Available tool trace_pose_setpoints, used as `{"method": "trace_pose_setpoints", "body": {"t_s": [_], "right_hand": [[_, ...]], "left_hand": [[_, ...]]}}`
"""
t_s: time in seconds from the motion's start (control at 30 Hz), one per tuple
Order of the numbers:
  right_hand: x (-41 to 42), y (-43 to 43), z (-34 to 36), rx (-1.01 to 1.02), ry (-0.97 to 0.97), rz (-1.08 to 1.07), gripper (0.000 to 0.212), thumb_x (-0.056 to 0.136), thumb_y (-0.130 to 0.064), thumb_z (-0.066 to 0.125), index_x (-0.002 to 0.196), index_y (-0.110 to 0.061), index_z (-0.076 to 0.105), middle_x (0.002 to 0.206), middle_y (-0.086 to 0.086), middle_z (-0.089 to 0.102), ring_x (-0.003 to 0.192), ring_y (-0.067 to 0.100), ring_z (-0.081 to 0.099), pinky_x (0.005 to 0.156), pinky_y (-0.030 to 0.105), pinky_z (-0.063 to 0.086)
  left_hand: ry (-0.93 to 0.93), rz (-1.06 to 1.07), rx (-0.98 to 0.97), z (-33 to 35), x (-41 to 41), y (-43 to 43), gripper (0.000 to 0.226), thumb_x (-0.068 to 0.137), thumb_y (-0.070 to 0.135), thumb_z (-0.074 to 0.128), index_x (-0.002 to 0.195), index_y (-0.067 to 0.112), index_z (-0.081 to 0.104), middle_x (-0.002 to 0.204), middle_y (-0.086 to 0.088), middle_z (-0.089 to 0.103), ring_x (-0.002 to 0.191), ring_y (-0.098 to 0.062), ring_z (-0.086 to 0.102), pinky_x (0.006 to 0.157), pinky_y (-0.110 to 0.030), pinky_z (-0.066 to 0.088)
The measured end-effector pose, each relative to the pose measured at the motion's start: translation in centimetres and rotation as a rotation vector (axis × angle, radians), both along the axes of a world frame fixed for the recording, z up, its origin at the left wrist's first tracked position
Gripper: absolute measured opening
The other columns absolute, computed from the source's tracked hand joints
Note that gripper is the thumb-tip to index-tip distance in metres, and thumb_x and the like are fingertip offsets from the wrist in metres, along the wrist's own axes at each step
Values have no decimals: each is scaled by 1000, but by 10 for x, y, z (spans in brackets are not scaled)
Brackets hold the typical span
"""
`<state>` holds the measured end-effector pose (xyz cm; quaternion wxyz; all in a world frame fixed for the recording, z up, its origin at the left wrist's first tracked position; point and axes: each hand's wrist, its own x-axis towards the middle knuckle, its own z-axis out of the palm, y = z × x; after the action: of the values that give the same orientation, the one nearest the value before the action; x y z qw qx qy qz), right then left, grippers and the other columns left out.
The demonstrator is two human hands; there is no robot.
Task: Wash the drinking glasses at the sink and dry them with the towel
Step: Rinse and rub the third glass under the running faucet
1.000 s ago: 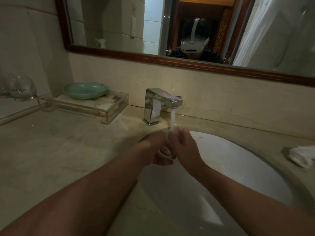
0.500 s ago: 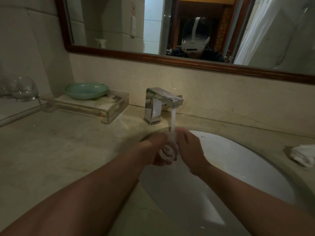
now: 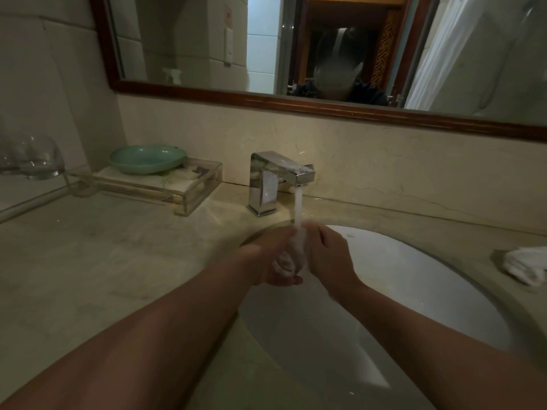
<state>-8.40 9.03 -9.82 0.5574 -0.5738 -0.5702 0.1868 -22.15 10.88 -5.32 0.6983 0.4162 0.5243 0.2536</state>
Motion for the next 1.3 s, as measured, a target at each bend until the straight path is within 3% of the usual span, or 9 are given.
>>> {"method": "trace_pose_setpoints", "body": {"t_s": [0.23,0.37,0.5,0.67,0.83,0.93,1.07,1.23,1.3], "right_hand": [[-8,-6,6,116,-103,121,29,91,-25,74,114,-22,57,92,-13,66,82,-4,65,65,8,48],[-6,-4,10,137,-55,5,20,104,-26,52,108,-17,69,86,-7,71,75,0,65,64,13,48],[3,-5,9,65,-13,110,20,102,-35,56,113,-24,68,84,-9,69,66,3,65,53,21,49],[-2,-5,6,-25,-14,217,37,92,-38,71,124,-26,59,102,-13,68,92,0,67,69,16,52],[0,3,10,-7,40,-42,29,105,-25,45,98,-19,73,77,1,69,67,20,64,58,30,50],[0,-9,17,-11,65,172,20,100,-33,60,105,-18,72,83,3,71,64,10,63,52,23,50],[-2,-11,13,-62,85,245,19,94,-36,69,106,-20,70,89,1,73,77,14,70,58,23,53],[3,1,10,-196,253,98,31,104,-39,49,103,-18,73,93,7,75,89,31,72,70,49,63],[4,-5,7,-172,183,239,27,97,-41,62,113,-20,68,100,1,74,94,20,72,71,36,62]], "left_hand": [[-31,52,-43,1,-4,7,39,94,33,45,101,5,71,79,-13,70,68,-24,66,46,-20,48],[-61,-1,-20,5,-2,3,31,99,25,44,91,5,66,68,-9,66,52,-17,60,44,-17,46],[-15,-52,77,3,0,5,24,98,21,53,89,5,68,54,-4,61,39,-14,57,85,-35,56],[57,-44,112,-2,-2,9,28,96,21,58,107,1,74,81,-16,72,64,-28,71,94,-47,60],[52,-8,-3,-6,3,15,55,94,54,47,105,5,71,85,-15,74,69,-30,70,55,-30,58],[53,7,20,-6,1,15,62,95,63,44,94,7,71,75,-10,71,48,-20,62,49,-23,50],[46,-48,92,-5,-1,11,58,106,51,40,93,3,69,65,-13,69,48,-22,66,47,-23,54],[-38,-84,76,-1,2,5,41,97,29,54,126,1,63,103,-21,72,81,-33,72,48,-27,54],[-38,-45,92,-5,-1,10,46,101,38,50,123,2,67,100,-21,75,83,-33,74,58,-33,61]]}}
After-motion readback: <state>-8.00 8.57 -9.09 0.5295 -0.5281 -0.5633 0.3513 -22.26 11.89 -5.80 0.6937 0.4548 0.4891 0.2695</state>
